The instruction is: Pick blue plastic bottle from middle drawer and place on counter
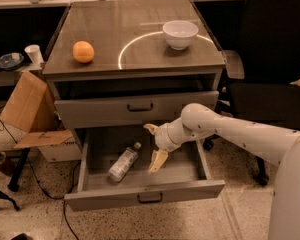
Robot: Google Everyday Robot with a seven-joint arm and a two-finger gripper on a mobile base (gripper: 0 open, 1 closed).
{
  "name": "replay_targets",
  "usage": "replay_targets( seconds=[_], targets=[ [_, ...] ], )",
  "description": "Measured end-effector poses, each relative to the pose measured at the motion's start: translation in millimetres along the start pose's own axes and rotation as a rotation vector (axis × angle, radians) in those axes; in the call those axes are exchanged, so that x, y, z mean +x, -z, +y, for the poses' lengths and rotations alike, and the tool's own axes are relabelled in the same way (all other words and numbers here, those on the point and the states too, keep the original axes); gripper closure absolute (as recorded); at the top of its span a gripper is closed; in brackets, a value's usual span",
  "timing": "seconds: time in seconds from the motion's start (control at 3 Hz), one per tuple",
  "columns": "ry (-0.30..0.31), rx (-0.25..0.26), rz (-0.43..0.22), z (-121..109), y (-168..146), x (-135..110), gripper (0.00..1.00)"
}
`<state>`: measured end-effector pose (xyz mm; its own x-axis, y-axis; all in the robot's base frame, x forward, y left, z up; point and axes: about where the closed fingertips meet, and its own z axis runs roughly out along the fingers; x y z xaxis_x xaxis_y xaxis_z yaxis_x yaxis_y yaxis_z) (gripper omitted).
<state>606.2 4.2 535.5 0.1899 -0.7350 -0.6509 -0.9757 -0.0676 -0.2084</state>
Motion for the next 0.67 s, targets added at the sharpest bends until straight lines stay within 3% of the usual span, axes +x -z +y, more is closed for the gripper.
replay_targets(
  seconds=[0.67],
  targets=[
    [0.009,0.014,-0.001,1.0,-7.2,-2.9,0.0]
  ],
)
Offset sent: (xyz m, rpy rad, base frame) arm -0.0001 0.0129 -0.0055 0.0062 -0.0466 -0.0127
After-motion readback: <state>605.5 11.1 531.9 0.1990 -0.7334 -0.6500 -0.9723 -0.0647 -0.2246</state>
